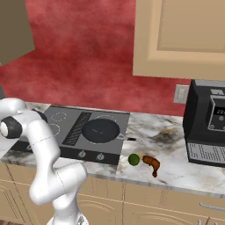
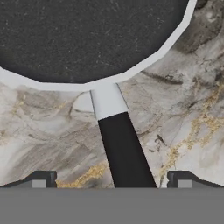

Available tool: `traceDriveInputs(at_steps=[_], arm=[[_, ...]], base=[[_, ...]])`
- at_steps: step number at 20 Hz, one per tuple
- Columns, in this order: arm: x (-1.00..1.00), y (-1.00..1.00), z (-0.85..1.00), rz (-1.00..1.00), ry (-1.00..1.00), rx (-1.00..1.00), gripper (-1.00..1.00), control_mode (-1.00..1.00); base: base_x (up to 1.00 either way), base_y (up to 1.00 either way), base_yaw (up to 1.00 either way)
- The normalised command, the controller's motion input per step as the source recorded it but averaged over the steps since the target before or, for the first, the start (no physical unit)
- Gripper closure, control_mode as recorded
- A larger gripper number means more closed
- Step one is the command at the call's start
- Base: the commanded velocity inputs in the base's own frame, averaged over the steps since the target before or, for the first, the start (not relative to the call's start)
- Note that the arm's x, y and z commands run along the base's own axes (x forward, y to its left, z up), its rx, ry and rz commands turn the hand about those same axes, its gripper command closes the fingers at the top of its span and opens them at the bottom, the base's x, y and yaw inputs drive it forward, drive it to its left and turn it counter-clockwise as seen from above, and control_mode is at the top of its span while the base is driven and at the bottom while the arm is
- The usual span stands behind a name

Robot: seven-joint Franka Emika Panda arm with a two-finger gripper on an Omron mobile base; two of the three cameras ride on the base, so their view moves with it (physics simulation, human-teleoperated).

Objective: Place both pans onto different burners. Then place the lime and the chicken drumstick on different pans.

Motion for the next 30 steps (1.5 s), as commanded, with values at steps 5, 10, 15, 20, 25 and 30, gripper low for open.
traceDriveInputs(at_steps=[5, 10, 15, 20, 25, 30], arm=[[0.0, 0.0, -0.14, 0.01, 0.0, 0.0, -1.0, -1.0], [0.0, 0.0, -0.12, 0.01, 0.0, 0.0, -1.0, -1.0], [0.0, 0.0, -0.02, 0.0, 0.0, 0.0, 1.0, -1.0], [0.0, 0.0, 0.0, 0.0, 0.0, 0.0, 1.0, -1.0], [0.0, -0.07, 0.02, 0.0, -0.01, 0.0, 1.0, -1.0], [0.0, -0.22, 0.32, 0.0, -0.05, 0.0, 1.0, -1.0]], base=[[0.0, 0.0, 0.0], [0.0, 0.0, 0.0], [0.0, 0.0, 0.0], [0.0, 0.0, 0.0], [0.0, 0.0, 0.0], [0.0, 0.0, 0.0]])
